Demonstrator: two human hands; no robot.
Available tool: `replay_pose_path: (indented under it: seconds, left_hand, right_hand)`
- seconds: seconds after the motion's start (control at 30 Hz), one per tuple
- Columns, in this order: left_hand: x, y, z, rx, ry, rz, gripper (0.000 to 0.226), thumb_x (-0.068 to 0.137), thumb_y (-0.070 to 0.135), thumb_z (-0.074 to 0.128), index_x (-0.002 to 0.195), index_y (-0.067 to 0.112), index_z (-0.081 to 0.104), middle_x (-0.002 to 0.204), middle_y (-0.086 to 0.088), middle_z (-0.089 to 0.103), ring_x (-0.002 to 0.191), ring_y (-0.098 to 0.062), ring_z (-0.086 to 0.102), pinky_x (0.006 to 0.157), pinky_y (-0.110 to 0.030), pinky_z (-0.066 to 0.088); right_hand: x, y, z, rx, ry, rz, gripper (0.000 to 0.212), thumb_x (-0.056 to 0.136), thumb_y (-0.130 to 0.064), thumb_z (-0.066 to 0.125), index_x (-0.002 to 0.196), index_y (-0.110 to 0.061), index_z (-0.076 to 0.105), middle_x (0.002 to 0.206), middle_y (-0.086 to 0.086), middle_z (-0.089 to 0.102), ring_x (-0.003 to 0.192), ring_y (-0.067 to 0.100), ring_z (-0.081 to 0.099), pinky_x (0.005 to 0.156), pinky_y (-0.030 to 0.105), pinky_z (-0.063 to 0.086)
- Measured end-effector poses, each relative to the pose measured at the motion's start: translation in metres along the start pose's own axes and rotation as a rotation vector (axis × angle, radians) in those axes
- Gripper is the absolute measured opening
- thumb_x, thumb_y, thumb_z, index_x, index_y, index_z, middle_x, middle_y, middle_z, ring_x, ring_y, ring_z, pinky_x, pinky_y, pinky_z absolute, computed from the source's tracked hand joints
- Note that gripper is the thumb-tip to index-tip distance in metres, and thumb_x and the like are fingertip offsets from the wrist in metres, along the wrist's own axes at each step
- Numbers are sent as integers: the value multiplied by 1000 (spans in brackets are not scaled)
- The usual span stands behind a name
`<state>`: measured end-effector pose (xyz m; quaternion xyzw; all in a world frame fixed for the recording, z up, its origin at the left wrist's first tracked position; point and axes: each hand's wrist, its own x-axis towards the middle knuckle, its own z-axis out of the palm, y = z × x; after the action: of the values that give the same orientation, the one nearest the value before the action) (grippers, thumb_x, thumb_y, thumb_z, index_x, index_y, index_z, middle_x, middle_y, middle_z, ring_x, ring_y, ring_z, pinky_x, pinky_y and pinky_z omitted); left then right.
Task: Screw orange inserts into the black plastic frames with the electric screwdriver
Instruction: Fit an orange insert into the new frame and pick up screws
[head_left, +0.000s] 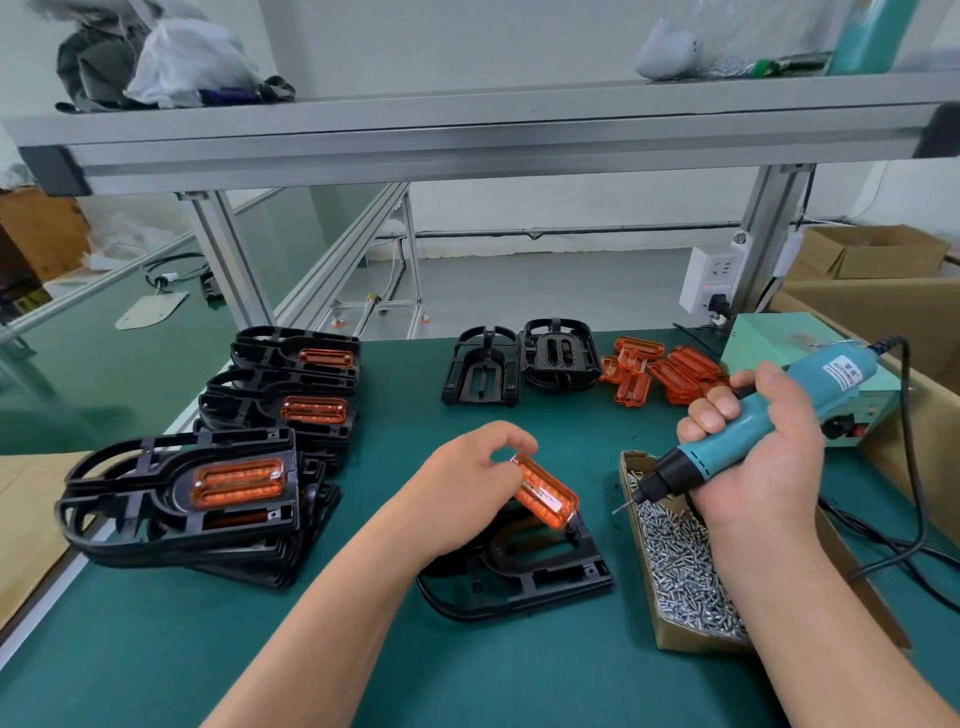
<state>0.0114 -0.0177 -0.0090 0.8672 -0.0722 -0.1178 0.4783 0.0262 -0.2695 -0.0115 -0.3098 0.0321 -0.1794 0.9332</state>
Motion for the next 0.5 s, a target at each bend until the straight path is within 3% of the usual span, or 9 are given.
replay_pose_path:
  seconds: [0.1, 0.23, 0.5]
  left_hand:
    - [-1, 2, -1, 33, 1, -24, 32, 80, 29, 45, 102, 44, 63, 56, 14, 52, 47, -10, 39, 46, -25, 34]
    - [-4, 5, 1, 181, -11, -5, 17, 91, 31, 50, 107, 33, 53, 81, 2, 66, 59, -14, 51, 58, -34, 43]
    - [-20, 16, 10, 459, -79, 58, 15, 102, 38, 48, 108, 25, 50, 89, 5, 63, 75, -13, 58, 63, -35, 44]
  right_hand:
    - [1, 1, 0, -2, 2, 2, 21, 102, -29, 59, 84, -18, 57, 70, -4, 46, 58, 11, 44, 55, 23, 41]
    - [1, 0, 0, -8, 2, -2, 22, 103, -29, 58, 83, -18, 56, 69, -4, 45, 57, 11, 44, 55, 24, 40]
    - [1, 0, -1, -3, 2, 12, 21, 102, -30, 59, 84, -18, 56, 69, -4, 45, 57, 11, 44, 55, 23, 41]
